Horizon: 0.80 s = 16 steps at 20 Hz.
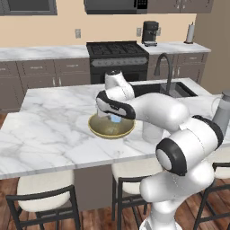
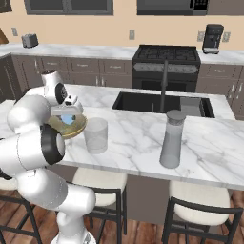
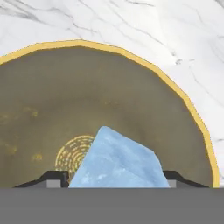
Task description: There are two ice cubes in the ice bowl. Place both ice cubes in the glass cup.
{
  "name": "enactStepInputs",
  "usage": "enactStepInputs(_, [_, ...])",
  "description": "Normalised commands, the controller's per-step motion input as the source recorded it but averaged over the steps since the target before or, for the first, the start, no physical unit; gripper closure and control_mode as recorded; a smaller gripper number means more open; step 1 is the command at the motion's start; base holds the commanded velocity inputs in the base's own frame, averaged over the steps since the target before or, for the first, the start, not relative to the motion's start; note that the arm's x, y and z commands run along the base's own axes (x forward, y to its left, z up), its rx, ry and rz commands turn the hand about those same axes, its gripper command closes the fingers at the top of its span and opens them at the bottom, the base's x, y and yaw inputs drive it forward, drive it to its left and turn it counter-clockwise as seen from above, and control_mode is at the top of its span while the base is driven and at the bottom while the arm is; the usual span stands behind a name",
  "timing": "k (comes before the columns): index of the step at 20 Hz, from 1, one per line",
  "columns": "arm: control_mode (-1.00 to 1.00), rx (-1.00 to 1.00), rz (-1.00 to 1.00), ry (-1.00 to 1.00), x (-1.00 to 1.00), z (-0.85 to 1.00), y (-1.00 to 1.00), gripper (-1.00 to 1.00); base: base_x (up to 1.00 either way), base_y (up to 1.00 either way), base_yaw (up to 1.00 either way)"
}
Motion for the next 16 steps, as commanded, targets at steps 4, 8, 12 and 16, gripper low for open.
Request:
enactStepInputs(4, [-1.00, 0.05, -0.15, -0.04, -0.45, 0.98, -0.59, 1.00, 0.00, 0.00, 0.00])
enactStepInputs(8, [-1.00, 0.19, -0.20, 0.08, -0.08, 0.69, -1.00, 1.00, 0.00, 0.00, 0.00])
enactStepInputs(12, [-1.00, 0.23, -0.23, 0.14, 0.00, 0.41, -1.00, 1.00, 0.00, 0.00, 0.00])
enactStepInputs(16, [-1.00, 0.07, -0.15, 0.04, -0.06, 0.04, -0.69, 1.00, 0.00, 0.00, 0.00])
